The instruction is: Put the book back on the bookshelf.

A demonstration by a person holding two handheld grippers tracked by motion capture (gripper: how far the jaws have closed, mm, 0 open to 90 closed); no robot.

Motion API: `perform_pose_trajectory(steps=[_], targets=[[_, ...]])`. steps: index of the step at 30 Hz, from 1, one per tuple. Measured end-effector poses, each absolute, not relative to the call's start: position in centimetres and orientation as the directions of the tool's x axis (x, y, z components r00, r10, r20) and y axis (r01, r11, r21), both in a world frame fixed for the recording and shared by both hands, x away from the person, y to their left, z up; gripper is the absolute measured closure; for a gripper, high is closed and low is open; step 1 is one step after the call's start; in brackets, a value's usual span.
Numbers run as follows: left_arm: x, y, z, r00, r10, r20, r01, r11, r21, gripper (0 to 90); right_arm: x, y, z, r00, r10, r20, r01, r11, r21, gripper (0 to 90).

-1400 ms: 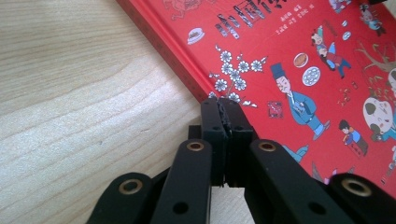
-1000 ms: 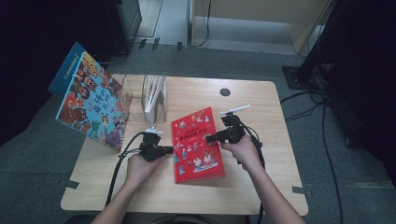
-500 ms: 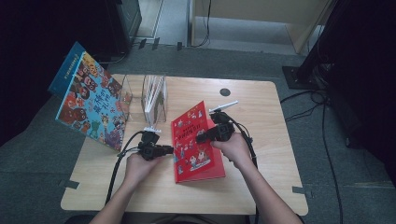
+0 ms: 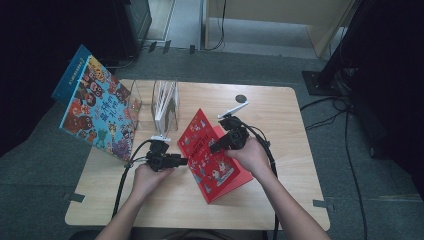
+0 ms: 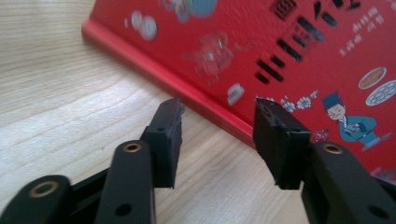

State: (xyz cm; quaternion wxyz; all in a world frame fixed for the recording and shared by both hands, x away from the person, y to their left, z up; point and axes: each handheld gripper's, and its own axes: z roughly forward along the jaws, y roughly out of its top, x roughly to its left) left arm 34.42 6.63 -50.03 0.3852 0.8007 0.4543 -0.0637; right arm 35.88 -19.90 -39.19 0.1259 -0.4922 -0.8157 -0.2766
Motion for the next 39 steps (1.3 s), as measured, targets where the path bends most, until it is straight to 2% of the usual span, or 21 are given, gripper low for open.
perform_pose_trajectory(steps=[8, 16, 27, 39], targets=[[34.4, 6.5, -50.0, 0.584, 0.674, -0.453, 0.776, -0.298, 0.557, 43.9, 35.8, -19.8, -38.3, -0.505, 0.734, 0.454, 0.862, 0.400, 0.310, 88.3], [34.1, 6.6, -49.7, 0.587, 0.659, -0.470, 0.774, -0.288, 0.564, 39.9, 36.0, -19.9, -37.7, -0.512, 0.723, 0.464, 0.858, 0.406, 0.315, 88.4], [33.9, 5.9, -48.9, 0.616, 0.615, -0.493, 0.756, -0.286, 0.589, 34.5, 36.5, -21.6, -34.8, -0.505, 0.704, 0.499, 0.861, 0.370, 0.350, 88.4], [34.5, 4.9, -47.6, 0.629, 0.583, -0.514, 0.748, -0.275, 0.604, 32.5, 36.7, -22.1, -33.4, -0.508, 0.697, 0.506, 0.859, 0.360, 0.365, 88.1]])
